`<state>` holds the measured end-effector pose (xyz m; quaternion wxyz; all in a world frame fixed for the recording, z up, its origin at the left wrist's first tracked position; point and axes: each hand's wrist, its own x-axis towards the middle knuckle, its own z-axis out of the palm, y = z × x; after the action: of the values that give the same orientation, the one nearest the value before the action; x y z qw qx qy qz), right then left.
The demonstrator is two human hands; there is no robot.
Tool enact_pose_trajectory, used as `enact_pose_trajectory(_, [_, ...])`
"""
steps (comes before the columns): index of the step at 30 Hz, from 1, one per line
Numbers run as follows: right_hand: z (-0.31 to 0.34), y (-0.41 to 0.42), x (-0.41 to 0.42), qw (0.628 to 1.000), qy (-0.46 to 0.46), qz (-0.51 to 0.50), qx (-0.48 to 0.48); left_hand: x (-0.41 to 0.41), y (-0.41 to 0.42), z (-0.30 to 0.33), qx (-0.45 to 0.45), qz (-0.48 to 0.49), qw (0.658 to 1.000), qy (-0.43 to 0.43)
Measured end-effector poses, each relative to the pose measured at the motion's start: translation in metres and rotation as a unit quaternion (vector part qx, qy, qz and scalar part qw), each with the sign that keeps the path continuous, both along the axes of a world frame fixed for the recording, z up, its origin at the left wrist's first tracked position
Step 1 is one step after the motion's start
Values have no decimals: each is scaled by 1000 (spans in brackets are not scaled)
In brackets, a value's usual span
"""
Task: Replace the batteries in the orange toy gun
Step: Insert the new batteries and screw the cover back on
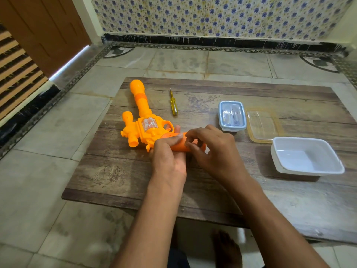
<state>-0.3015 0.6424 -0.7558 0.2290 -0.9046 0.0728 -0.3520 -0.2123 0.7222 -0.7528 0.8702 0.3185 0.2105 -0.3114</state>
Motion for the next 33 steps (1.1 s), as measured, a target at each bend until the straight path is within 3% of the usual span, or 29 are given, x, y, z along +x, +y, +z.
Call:
enact_pose_trajectory(10, [-2, -3, -2, 1000, 2, 7, -5, -3, 1, 9, -5, 6, 1000, 9])
enact_pose_trajectory(18, [1, 2, -1, 990, 3, -21, 142, 3, 0, -3, -4, 18, 1000, 16])
enact_pose_trajectory(27, [-9, -4, -5, 993, -33, -10, -109, 7, -1, -10, 9, 10, 1000, -18])
enact_pose_trajectory(33, [-10, -5, -9, 980, -33, 0, -198, 10, 0, -15, 14, 2, 1000, -21])
